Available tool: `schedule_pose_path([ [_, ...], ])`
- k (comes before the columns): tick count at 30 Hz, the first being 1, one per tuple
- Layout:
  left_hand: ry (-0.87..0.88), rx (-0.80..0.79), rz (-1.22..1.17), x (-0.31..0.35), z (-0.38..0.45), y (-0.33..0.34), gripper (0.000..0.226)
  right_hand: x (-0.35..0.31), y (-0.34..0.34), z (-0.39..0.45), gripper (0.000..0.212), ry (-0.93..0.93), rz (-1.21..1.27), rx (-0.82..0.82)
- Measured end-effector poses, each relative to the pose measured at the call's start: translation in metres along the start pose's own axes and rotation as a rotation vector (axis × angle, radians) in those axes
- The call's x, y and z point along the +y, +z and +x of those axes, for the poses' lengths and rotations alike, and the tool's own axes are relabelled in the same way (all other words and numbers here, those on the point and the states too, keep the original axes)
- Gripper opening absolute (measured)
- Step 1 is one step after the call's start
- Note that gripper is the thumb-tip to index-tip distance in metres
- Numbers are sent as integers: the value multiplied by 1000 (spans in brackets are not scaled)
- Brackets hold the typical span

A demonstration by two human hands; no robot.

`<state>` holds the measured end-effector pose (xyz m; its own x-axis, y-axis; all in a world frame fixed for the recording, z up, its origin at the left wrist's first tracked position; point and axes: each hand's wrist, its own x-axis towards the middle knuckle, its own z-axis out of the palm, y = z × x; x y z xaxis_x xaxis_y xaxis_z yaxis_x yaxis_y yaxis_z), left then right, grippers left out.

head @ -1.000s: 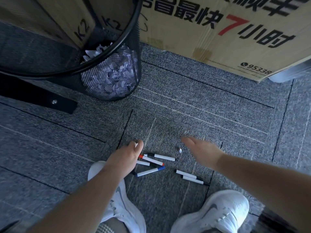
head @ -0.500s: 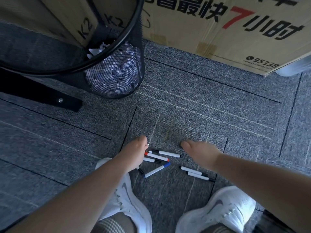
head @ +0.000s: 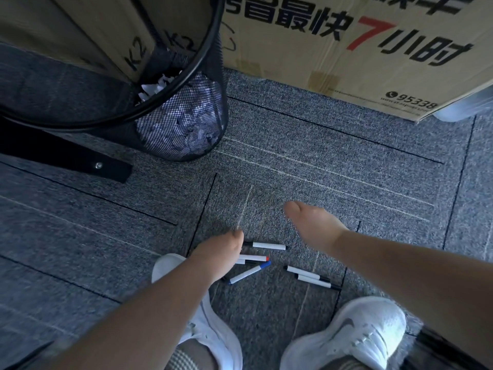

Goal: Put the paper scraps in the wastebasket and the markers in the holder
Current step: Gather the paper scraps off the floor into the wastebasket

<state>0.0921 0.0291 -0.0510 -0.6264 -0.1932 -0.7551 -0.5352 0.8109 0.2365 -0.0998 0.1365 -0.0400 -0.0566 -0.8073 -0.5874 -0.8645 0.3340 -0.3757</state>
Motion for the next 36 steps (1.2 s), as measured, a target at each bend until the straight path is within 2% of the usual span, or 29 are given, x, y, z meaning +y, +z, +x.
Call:
schedule_pose_path([
  [5,28,40,218,11,-6,5,25,-3,-4,2,35,-8,-5,26],
  [11,-19,88,-2,0,-7,-3,27,-4,-17,8,37,-12,-8,48],
  [17,-91,154,-121,-24,-6,-36,33,-9,-36,16,40,-4,13,95],
  [21,-157,63,-163,-45,-12,-45,16,-18,-35,18,41,-9,29,69],
  [26,-175,-29,-208,-61,-25,-26,12,-36,-23,28,35,-49,50,35],
  [31,-243,86,-273,-74,-25,-23,13,-55,-20,40,32,-79,72,60],
  [36,-263,159,-297,-81,-28,-53,13,-66,-37,45,35,-58,112,65],
])
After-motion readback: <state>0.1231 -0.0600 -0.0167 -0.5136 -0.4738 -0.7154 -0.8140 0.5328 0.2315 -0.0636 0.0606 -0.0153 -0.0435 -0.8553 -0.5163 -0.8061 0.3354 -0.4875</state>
